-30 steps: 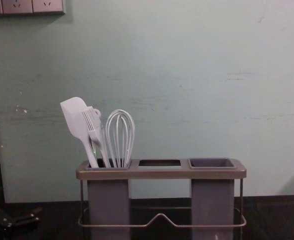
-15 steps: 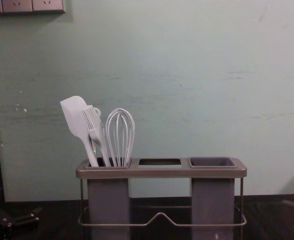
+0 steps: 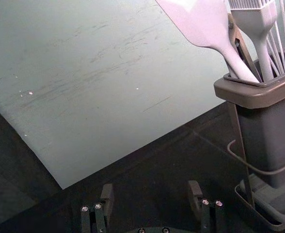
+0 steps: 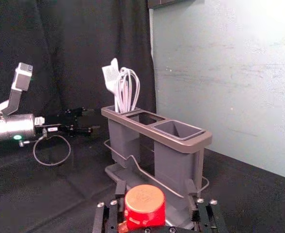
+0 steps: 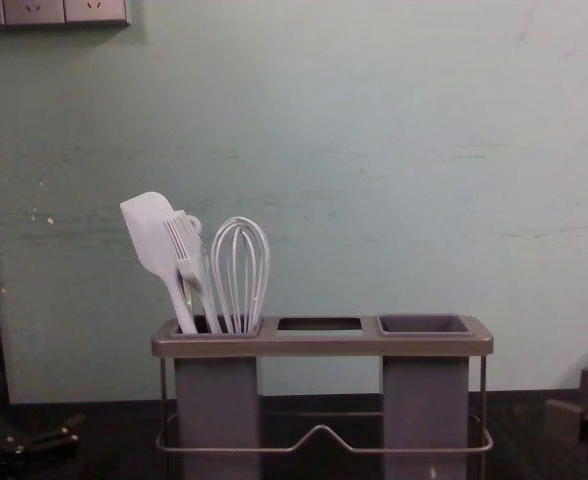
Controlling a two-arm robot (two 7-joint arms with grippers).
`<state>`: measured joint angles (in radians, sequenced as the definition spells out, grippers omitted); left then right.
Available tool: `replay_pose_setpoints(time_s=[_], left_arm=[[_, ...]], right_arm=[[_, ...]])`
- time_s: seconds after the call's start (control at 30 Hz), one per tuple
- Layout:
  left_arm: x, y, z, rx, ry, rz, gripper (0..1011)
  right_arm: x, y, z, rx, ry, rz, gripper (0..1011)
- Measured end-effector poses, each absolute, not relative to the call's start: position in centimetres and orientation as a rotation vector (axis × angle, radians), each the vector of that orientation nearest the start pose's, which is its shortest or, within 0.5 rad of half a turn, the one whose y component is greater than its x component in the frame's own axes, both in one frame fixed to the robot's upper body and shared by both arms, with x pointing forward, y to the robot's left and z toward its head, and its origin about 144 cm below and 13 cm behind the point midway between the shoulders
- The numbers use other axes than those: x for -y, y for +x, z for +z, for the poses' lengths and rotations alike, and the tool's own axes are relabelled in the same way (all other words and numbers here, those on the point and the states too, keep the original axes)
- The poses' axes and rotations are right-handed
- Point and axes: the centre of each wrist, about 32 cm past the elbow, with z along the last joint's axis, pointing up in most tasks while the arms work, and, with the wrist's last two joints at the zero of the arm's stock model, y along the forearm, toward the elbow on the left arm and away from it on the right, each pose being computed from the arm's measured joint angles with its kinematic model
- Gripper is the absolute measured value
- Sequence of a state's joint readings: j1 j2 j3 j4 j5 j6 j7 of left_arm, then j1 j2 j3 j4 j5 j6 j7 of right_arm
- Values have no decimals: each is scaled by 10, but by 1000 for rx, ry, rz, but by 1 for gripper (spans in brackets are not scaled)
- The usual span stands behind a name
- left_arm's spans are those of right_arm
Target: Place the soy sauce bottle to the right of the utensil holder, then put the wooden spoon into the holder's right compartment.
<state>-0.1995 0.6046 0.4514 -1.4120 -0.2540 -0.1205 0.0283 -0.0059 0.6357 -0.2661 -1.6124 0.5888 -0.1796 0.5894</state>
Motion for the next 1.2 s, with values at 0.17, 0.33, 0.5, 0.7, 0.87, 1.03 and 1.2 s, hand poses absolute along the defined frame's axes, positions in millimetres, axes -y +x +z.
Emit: replay_pose_setpoints(time_s=[0.17, 0.33, 0.5, 0.7, 0.87, 1.03, 1.2], left_arm=[[-310, 489, 1140, 285, 304, 1248, 1005], [-310, 489, 1140, 285, 305, 1248, 1005], [-310, 489, 1140, 285, 304, 1248, 1005], [-310, 489, 1140, 285, 304, 1248, 1005], [-310, 489, 1140, 285, 304, 1248, 1005], [-310, 489, 1140, 285, 304, 1248, 1005], [-310, 489, 1140, 285, 304, 1248, 1005]], right_arm=[[327, 442, 1161, 59, 12, -736, 596], [326, 438, 1166, 73, 2, -738, 453], [325, 434, 1170, 85, -17, -743, 375], [323, 431, 1174, 96, -30, -745, 375], [320, 434, 1180, 112, -32, -748, 375], [319, 443, 1186, 117, -26, -755, 375], [317, 462, 1197, 131, -20, -754, 375]])
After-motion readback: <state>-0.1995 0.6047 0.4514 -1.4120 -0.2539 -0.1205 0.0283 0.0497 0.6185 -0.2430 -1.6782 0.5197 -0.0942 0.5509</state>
